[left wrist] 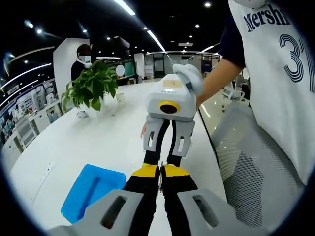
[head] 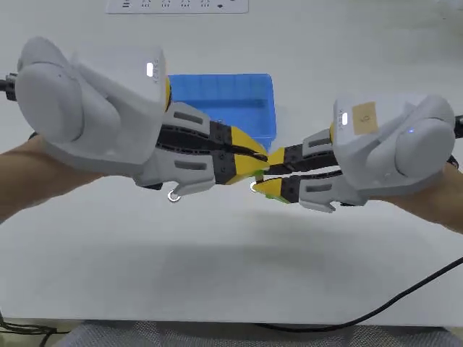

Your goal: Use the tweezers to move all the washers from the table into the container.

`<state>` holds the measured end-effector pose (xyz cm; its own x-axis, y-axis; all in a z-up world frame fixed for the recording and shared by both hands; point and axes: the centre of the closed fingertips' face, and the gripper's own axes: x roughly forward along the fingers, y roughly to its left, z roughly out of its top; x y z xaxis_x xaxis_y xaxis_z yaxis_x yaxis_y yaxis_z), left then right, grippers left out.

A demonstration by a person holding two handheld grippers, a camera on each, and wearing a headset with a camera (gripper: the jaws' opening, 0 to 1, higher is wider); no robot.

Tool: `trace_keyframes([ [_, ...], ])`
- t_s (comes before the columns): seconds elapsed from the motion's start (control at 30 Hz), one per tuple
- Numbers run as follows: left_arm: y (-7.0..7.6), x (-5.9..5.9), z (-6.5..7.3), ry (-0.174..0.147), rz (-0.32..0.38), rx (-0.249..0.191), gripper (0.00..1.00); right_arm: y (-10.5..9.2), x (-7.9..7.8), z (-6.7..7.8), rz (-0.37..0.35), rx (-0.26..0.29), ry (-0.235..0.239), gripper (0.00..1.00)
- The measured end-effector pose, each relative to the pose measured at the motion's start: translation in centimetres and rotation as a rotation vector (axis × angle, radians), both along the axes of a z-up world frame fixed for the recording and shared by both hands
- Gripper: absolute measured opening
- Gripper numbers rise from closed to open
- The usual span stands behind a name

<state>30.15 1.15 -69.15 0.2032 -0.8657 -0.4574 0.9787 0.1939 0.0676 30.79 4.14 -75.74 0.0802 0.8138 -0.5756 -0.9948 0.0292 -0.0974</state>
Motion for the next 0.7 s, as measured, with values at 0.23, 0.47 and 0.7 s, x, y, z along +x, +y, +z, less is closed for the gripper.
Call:
trace_keyframes([
  [0.23,0.4,1.1,-1.0,0.036,0.022,0.003,0.06,0.4,1.2,-1.1,-0.027,-0.001,0.036,0.11],
  [0.47,0.3,1.3,-1.9,0.062,0.003,0.002,0.06,0.1,1.1,-2.1,-0.032,-0.005,0.063,0.11],
  [0.7,0.3,1.6,-2.2,0.082,0.01,-0.004,0.06,0.0,1.3,-2.4,-0.043,-0.004,0.071,0.12],
])
